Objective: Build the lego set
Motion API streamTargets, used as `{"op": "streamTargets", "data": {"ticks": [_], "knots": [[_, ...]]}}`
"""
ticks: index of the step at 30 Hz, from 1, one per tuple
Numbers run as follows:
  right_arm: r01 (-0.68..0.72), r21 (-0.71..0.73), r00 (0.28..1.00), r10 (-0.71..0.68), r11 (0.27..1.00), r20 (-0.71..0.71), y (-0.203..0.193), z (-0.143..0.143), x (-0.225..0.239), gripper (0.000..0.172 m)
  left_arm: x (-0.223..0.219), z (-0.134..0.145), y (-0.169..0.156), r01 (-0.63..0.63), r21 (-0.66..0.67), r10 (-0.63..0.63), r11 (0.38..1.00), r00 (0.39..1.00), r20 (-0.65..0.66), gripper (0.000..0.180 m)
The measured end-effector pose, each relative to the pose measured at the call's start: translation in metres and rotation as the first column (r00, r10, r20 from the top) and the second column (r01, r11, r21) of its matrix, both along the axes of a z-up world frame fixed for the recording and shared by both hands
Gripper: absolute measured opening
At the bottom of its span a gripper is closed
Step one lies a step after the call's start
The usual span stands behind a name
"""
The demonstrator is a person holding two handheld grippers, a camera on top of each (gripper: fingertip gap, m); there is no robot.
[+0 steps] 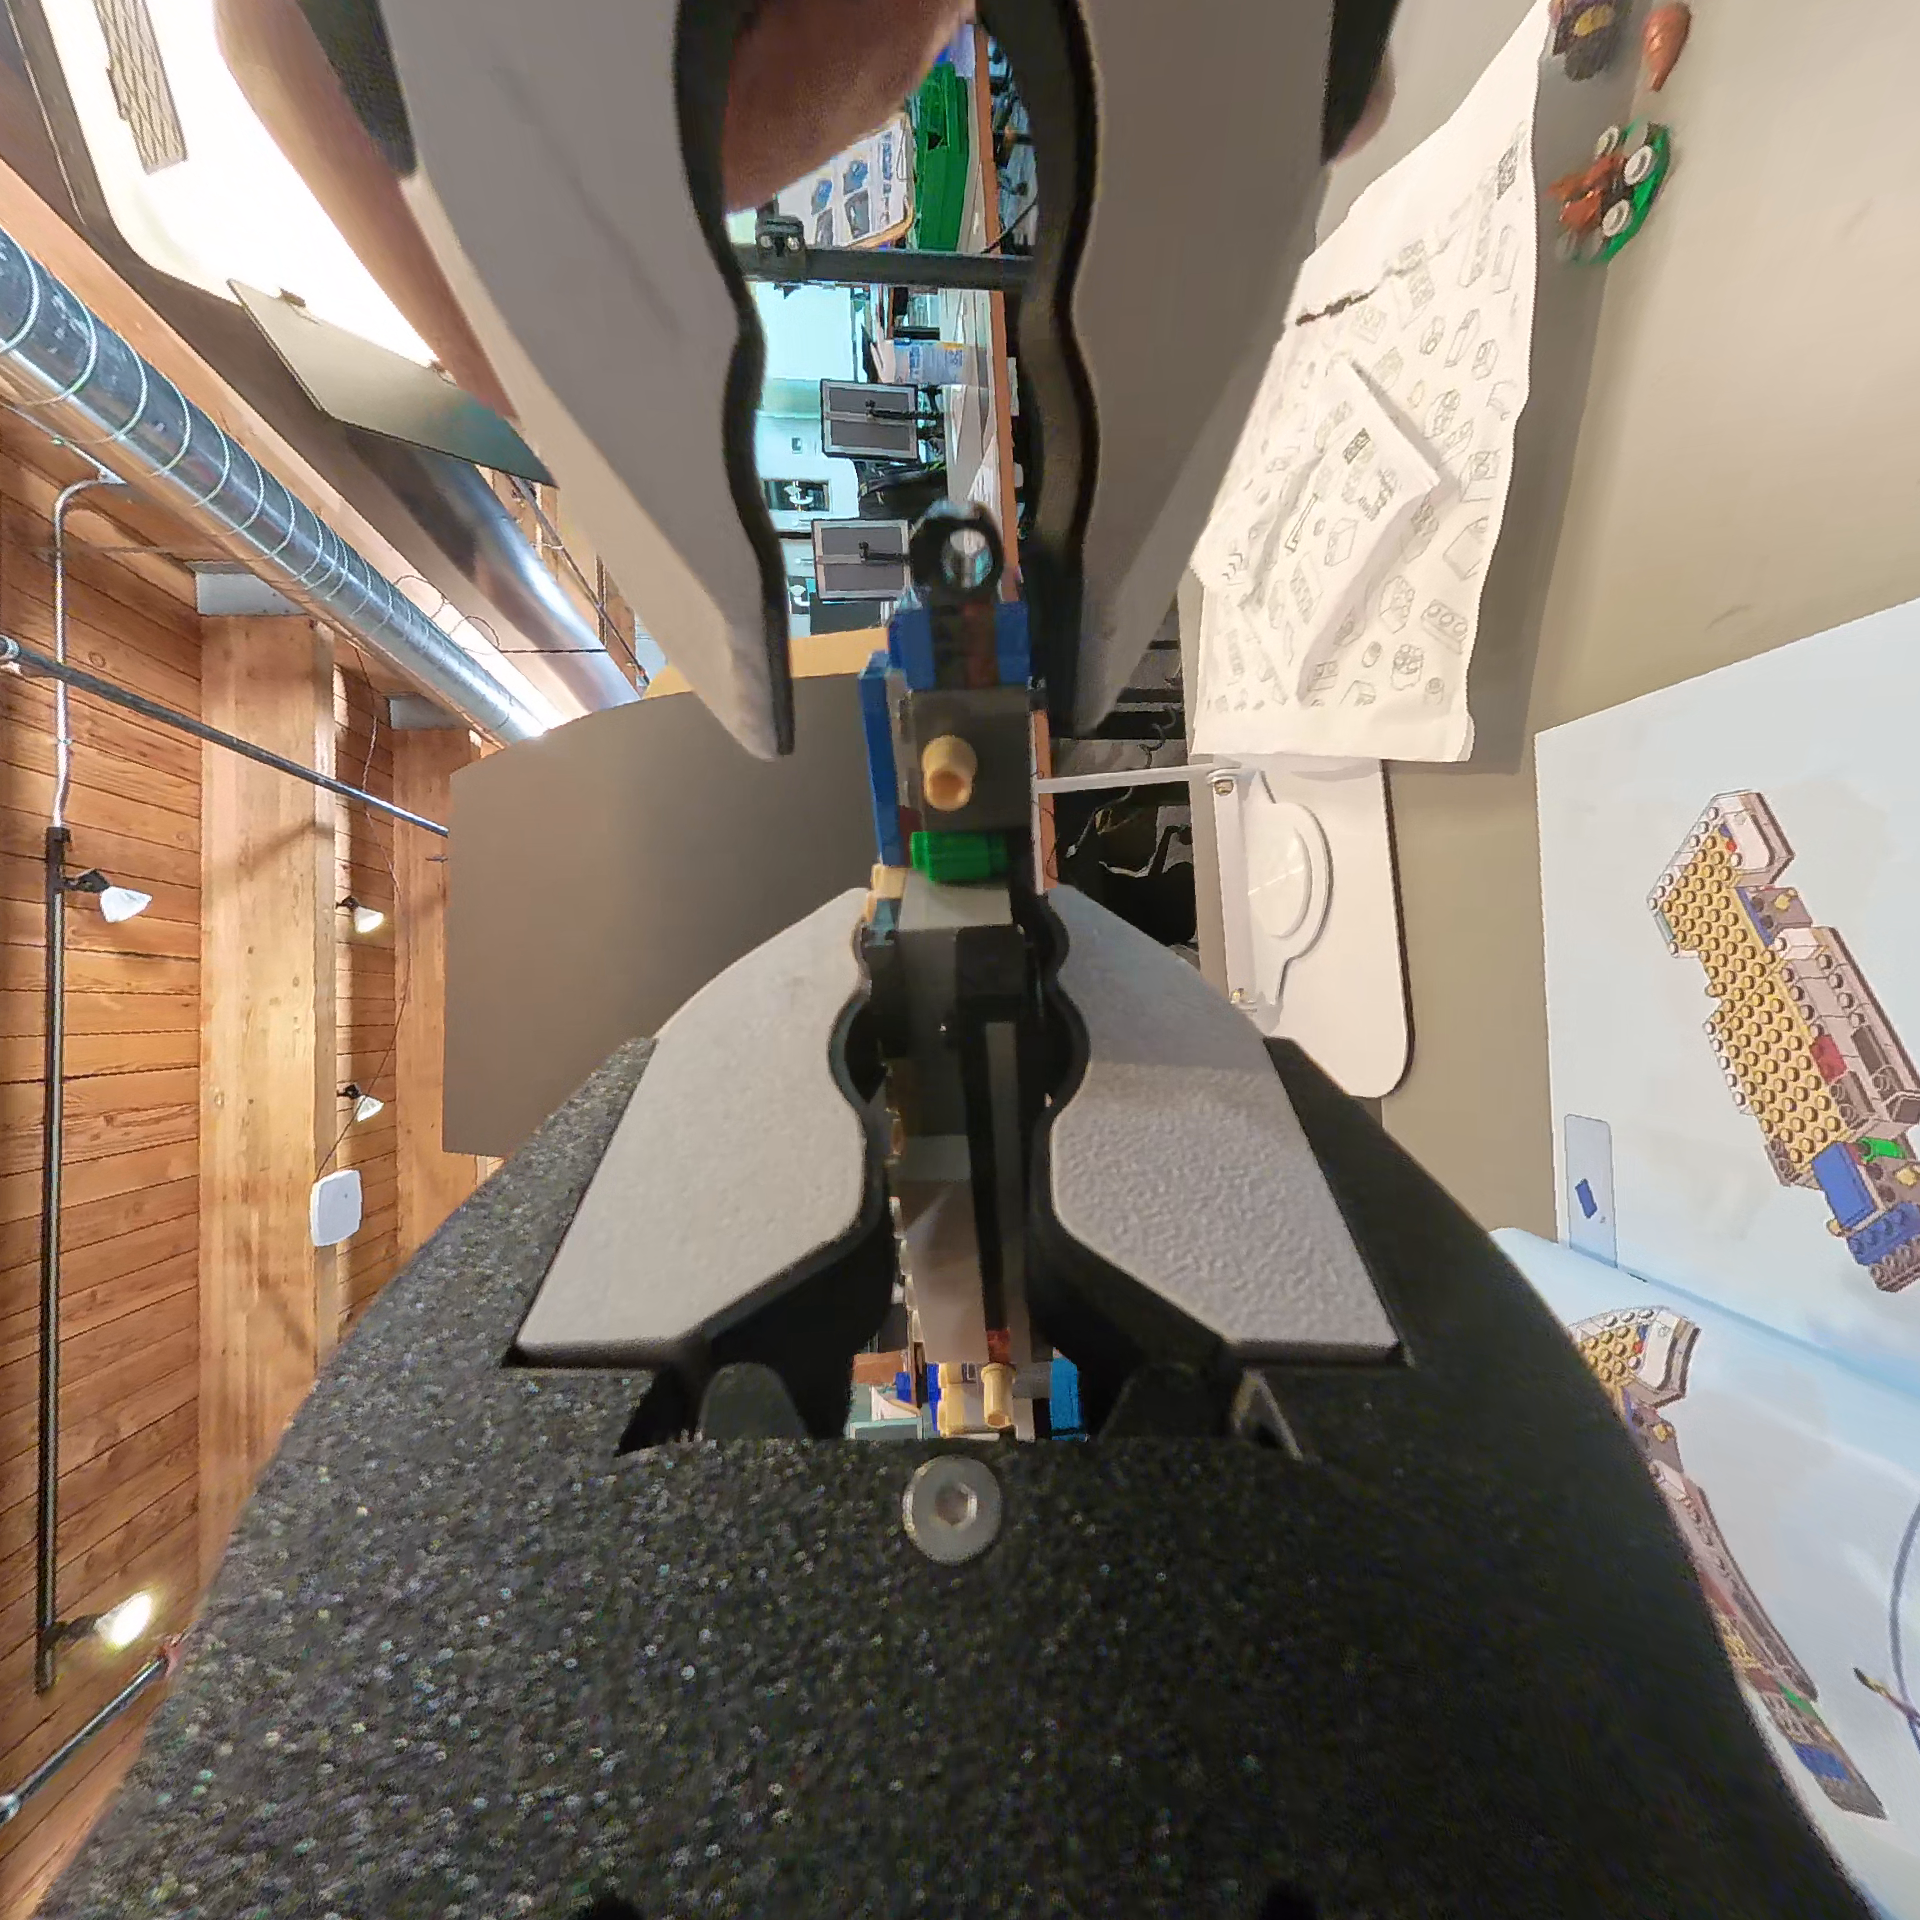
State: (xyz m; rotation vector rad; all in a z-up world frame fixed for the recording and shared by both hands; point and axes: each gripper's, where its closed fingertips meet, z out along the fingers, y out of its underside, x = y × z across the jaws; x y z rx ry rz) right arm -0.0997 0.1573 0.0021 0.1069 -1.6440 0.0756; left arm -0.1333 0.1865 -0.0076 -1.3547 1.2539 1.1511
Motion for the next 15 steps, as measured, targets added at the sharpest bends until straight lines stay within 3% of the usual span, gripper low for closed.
{"op": "streamTargets", "data": {"ticks": [6, 15], "knots": [[-0.003, 0.029, 1.000, 0.004, 1.000, -0.015, -0.0017, -0.0034, -0.0031, 0.024, 0.0067, -0.0009, -0.0016, 0.024, -0.007, -0.024, 1.000, 1.000, 0.006, 0.025], [-0.021, 0.019, 1.000, 0.021, 1.000, 0.009, -0.0045, -0.0024, 0.0001, 0.022, 0.0102, 0.0012, -0.0039, 0.029, 0.002, -0.029, 1.000, 1.000, -0.010, 0.025]]}}
